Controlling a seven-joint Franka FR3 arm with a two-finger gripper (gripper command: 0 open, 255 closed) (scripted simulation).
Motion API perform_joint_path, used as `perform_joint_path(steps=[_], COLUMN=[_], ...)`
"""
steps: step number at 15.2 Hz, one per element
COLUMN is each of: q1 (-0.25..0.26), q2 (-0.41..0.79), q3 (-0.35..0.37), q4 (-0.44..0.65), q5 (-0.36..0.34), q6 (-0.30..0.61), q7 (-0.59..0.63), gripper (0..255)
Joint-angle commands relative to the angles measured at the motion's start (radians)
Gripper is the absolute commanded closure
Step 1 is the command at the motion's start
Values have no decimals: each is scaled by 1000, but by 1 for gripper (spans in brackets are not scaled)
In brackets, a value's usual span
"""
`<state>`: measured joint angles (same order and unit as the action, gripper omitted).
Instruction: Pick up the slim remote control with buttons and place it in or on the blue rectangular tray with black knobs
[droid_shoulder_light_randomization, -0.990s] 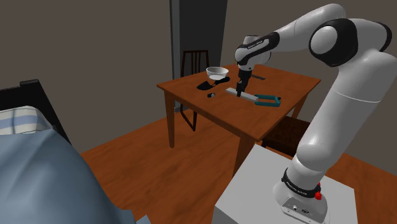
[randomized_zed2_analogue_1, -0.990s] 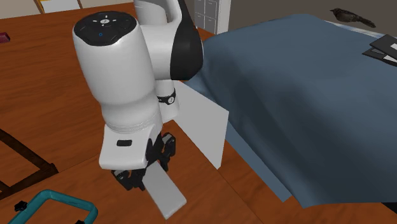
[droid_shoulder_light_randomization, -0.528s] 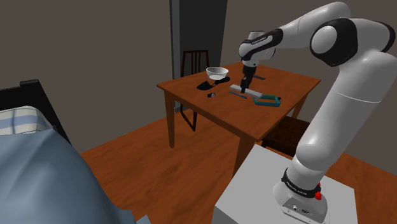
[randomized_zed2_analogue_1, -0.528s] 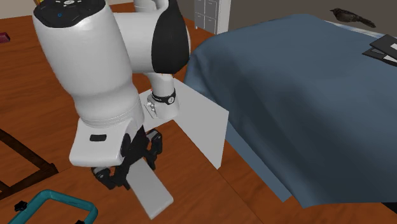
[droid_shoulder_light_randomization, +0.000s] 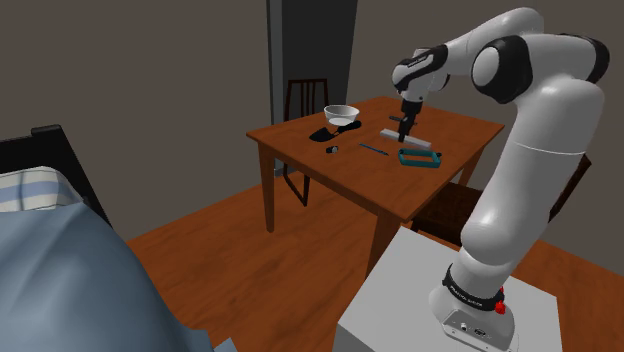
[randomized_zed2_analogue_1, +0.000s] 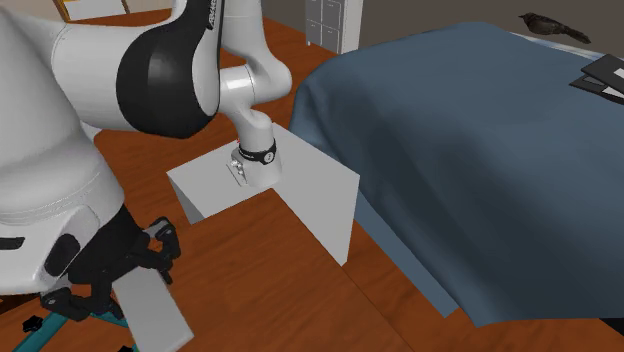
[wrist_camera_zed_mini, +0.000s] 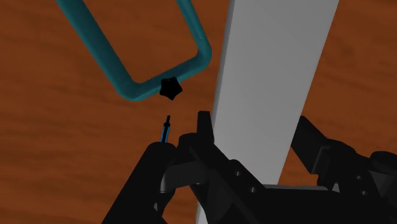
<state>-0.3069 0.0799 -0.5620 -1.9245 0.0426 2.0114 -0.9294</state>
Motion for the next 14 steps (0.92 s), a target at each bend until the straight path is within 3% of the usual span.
perform_joint_path(steps=[1,8,14], q1=[-32,-182,-186], q2=[40,221,241], q3=[-21,-67,-58], q4=[44,254,198], q5=[27,145,161], q6=[-12,-80,-8], q7=[-63,-276,-287], gripper=[255,255,255])
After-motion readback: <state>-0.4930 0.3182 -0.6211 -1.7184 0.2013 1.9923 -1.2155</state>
